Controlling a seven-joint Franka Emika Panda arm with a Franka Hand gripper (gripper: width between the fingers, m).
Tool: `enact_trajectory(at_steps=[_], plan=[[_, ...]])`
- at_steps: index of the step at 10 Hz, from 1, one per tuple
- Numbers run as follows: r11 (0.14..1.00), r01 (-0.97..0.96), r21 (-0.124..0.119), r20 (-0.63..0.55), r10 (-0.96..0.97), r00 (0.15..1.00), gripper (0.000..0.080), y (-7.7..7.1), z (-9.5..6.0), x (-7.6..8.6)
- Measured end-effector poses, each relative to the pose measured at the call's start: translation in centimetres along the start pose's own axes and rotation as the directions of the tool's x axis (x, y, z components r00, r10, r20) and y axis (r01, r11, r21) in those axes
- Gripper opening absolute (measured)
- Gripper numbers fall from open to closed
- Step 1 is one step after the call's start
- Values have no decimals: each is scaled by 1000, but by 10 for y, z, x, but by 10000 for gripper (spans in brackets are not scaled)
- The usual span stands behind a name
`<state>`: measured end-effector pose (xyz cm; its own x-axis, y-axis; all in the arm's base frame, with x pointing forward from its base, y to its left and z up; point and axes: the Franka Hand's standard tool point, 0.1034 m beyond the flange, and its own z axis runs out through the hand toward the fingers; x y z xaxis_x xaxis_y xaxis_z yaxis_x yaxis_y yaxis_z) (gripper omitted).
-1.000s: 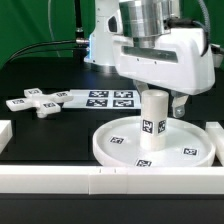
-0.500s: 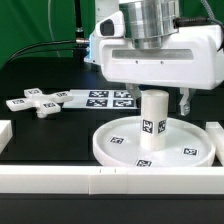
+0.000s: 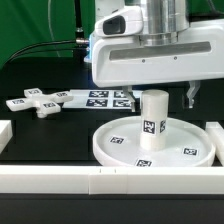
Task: Assemble round table
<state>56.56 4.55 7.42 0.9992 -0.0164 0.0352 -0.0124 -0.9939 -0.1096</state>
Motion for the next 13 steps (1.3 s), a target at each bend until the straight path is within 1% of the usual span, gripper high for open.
enact_trajectory(at_steps=[1,3,5,6,8,9,10,11,13], plan=[[996,89,2,4,-89,996,649,2,-2,1],[981,196,2,5,-196,981,649,3,-1,1],[940,340,1,6,-340,940,649,4,-1,1],[905,425,-4,9,-425,905,649,4,-1,1],[786,618,-27,19,-617,786,649,5,0,3],[731,682,-28,32,-681,731,649,4,-1,2],[650,759,-34,48,-757,651,649,2,-2,3],[571,820,-35,64,-817,572,649,-2,-2,4],[442,897,-22,86,-893,442,649,-2,2,1]])
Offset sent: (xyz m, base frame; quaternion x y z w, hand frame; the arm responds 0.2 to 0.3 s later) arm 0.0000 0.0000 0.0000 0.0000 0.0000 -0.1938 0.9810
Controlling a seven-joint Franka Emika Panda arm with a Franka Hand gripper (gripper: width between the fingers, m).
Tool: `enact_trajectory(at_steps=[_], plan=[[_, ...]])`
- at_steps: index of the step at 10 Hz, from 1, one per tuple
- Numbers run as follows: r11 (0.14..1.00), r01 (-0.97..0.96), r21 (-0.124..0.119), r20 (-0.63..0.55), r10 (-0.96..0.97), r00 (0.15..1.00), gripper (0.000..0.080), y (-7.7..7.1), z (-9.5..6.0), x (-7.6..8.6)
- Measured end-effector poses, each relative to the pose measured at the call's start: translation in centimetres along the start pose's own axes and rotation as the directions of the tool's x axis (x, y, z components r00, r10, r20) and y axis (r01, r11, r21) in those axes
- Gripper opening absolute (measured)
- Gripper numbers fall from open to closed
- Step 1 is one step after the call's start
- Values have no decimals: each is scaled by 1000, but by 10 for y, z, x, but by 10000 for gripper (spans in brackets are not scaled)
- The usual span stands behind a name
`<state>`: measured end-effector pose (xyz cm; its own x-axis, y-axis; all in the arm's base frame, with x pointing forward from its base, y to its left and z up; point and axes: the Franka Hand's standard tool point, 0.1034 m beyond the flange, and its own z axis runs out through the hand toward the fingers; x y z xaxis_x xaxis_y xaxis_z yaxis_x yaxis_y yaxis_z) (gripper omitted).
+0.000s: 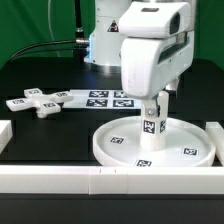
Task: Assemble round table
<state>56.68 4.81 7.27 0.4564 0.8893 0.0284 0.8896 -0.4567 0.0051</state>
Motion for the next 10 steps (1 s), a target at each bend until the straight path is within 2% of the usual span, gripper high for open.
enact_trajectory(at_steps=[4,7,10], plan=[[976,217,-1,14,-217,976,649,1,2,-4],[920,392,-6,40,-392,919,649,3,2,-4],[845,535,4,57,-534,844,649,3,4,-9]])
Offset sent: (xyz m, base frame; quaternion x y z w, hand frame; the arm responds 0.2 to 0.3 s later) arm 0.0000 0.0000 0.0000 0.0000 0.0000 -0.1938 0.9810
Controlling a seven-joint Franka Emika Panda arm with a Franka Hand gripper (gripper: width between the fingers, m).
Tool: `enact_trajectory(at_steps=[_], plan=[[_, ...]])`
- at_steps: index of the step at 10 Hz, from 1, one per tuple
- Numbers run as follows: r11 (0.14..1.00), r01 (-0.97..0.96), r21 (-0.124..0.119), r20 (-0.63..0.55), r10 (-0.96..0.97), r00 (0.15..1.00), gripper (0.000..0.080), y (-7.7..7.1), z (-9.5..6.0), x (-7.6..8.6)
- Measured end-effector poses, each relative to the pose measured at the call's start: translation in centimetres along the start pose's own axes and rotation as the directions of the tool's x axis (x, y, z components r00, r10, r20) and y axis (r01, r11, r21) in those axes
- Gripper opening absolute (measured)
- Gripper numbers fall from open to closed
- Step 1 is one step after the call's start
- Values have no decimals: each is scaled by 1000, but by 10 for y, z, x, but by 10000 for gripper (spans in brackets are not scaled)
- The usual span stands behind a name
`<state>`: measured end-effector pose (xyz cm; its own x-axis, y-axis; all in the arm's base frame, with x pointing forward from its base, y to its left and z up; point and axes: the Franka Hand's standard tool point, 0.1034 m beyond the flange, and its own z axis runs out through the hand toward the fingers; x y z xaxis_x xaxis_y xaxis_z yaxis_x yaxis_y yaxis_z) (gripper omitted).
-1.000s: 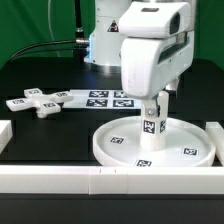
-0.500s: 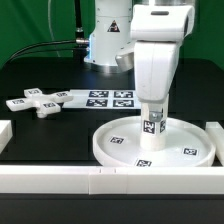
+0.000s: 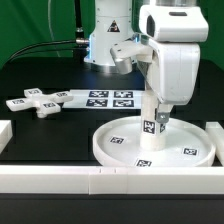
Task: Assemble round table
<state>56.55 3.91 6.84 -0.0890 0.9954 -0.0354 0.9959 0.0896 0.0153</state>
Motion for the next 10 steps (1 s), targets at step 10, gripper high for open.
enact_trajectory(at_steps=[10], plan=[[987,-162,3,-1,162,987,405,-1,2,-1]])
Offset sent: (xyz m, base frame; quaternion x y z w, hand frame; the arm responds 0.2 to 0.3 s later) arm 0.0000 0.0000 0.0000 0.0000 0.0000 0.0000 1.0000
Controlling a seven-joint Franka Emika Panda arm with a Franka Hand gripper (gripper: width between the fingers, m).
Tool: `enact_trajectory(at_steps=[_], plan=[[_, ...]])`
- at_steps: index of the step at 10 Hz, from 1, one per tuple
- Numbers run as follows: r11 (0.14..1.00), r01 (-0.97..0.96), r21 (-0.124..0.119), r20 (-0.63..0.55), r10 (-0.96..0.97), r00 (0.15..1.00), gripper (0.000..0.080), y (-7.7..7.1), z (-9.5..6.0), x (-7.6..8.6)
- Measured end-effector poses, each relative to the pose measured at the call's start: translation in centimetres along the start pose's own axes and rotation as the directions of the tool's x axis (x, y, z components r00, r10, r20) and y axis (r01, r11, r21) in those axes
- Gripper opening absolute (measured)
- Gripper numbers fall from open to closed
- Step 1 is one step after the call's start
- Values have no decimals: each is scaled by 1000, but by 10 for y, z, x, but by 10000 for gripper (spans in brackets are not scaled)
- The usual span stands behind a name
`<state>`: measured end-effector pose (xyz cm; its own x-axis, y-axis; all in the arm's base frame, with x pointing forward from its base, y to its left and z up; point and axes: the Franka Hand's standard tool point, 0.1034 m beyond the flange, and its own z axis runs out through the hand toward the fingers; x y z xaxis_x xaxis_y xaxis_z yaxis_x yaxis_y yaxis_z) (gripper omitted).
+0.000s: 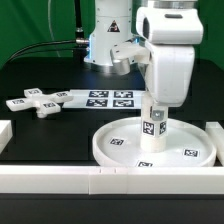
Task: Assemble round table
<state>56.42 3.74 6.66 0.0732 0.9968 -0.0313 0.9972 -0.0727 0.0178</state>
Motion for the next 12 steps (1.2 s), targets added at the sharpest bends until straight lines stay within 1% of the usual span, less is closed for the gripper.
enact_trajectory(at_steps=[1,2,4,5,7,8,10,11,12], plan=[[992,-130,4,1,130,992,405,-1,0,0],[976,-219,5,1,219,976,406,-1,0,0],[892,-452,13,-8,452,892,406,-2,0,1],[849,-528,17,-10,529,849,406,-2,0,1],[789,-615,11,-17,615,788,406,0,0,2],[748,-664,12,-16,664,748,406,-1,0,2],[651,-759,16,-15,759,651,406,-1,0,2],[588,-809,23,-16,809,588,406,-1,0,1],[502,-864,39,-20,865,501,406,-1,0,0]])
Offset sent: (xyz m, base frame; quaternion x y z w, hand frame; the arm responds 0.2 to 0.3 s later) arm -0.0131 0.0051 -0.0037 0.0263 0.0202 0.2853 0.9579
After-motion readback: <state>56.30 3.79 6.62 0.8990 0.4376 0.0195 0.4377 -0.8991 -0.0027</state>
